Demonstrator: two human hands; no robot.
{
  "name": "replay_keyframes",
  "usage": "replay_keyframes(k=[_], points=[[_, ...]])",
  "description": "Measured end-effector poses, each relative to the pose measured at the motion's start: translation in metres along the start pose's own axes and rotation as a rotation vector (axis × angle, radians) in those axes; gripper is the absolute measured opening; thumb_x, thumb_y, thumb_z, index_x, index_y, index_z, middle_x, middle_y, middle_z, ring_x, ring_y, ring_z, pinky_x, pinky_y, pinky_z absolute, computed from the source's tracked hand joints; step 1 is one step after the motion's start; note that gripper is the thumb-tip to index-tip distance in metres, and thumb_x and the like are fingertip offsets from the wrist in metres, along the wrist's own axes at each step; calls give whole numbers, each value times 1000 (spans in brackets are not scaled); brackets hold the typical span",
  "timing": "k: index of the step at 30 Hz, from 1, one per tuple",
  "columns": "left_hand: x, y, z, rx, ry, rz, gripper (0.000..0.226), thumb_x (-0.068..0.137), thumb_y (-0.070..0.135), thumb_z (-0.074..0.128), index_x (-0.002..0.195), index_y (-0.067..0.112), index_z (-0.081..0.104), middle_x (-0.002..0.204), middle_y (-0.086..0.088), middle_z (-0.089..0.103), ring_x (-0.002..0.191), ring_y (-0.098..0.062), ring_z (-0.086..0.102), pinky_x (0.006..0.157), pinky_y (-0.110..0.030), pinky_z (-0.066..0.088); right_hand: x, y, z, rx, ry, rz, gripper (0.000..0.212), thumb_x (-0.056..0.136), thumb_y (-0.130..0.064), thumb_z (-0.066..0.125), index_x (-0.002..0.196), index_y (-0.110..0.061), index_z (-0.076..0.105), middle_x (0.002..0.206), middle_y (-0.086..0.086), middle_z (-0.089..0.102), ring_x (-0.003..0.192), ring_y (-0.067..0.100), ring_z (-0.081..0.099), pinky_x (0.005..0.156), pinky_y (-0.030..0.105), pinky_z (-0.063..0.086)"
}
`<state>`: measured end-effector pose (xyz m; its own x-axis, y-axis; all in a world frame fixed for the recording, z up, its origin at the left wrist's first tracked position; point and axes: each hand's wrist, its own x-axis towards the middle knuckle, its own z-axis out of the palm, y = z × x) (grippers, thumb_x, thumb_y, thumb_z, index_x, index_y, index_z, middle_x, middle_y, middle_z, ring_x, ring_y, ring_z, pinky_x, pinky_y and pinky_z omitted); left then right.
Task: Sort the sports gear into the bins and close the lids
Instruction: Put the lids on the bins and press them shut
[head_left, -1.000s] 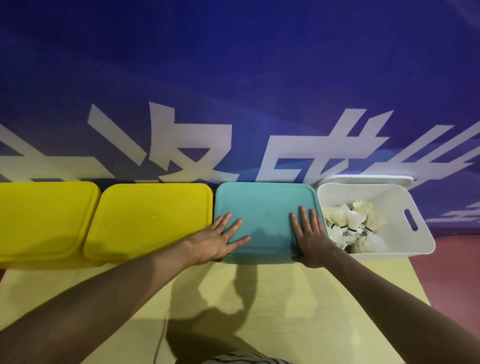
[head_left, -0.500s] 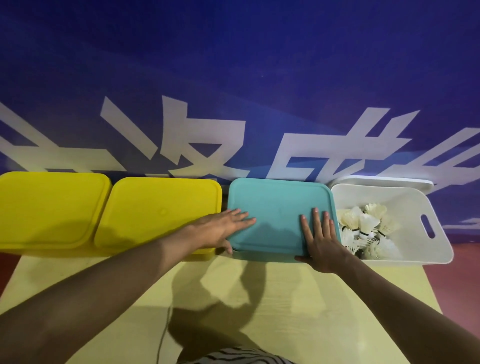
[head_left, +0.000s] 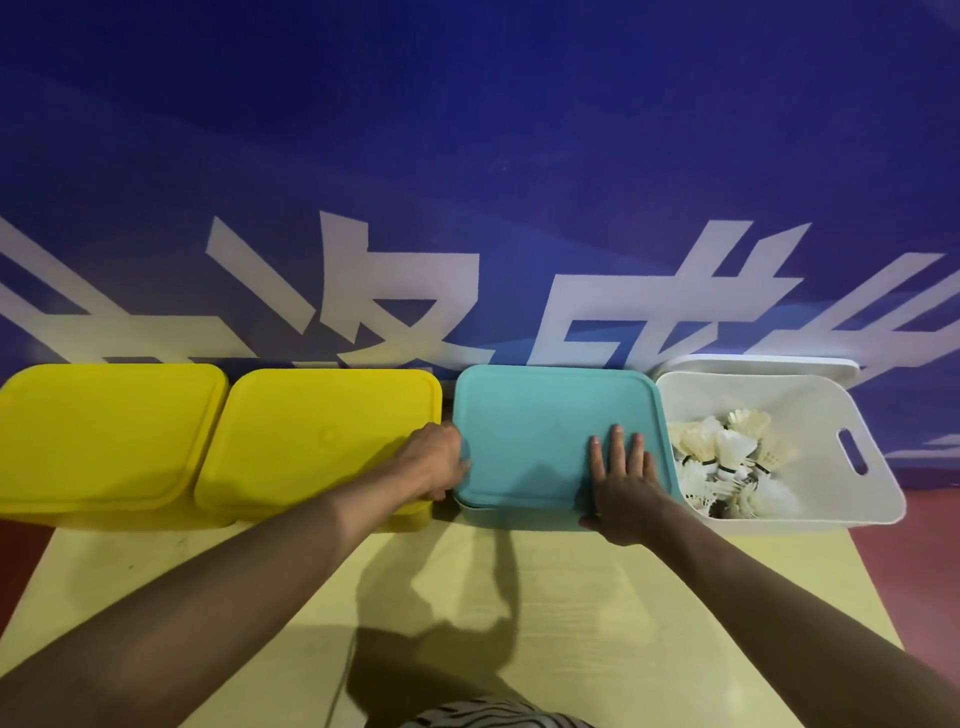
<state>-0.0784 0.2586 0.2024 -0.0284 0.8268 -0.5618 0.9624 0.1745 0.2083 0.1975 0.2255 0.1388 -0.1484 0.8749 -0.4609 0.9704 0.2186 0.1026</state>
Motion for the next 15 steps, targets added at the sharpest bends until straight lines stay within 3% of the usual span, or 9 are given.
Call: replay_keyframes(k=[2,4,8,11,15], points=[[-4,4,4,52,-1,-6,29,98,33,67,117,16,55,81,1,70,55,-10,69,43,-22,46,-3,-4,3,-3,3,-4,115,91,-63,57,157,-2,-15,159,36,-21,145,63,-8,120,66,11],[-10,5,9,117,35,35,27,98,30,66,118,13,58,88,2,66,70,-12,67,51,-24,45,-8,-6,7,-10,34,-16,113,92,-61,58,158,-4,-14,161,34,-20,146,62,-8,120,66,11],[-19,5,23,132,113,82,41,100,34,64,130,10,51,103,-2,64,86,-16,61,65,-27,47,-19,-20,7,-29,107,-114,107,92,-60,58,160,-3,-3,165,29,-9,148,59,4,118,68,20],[-19,3,33,140,115,70,60,104,35,56,151,4,34,113,-9,68,95,-21,66,66,-30,47,-22,-41,7,-21,226,-261,103,92,-61,57,162,-8,3,167,23,6,147,55,19,113,67,30],[-30,-2,56,247,128,142,69,110,39,37,161,3,9,119,-13,64,97,-20,64,72,-30,53,-21,-82,3,-10,266,-342,94,97,-54,51,162,-16,-6,169,17,4,151,49,10,118,63,23]])
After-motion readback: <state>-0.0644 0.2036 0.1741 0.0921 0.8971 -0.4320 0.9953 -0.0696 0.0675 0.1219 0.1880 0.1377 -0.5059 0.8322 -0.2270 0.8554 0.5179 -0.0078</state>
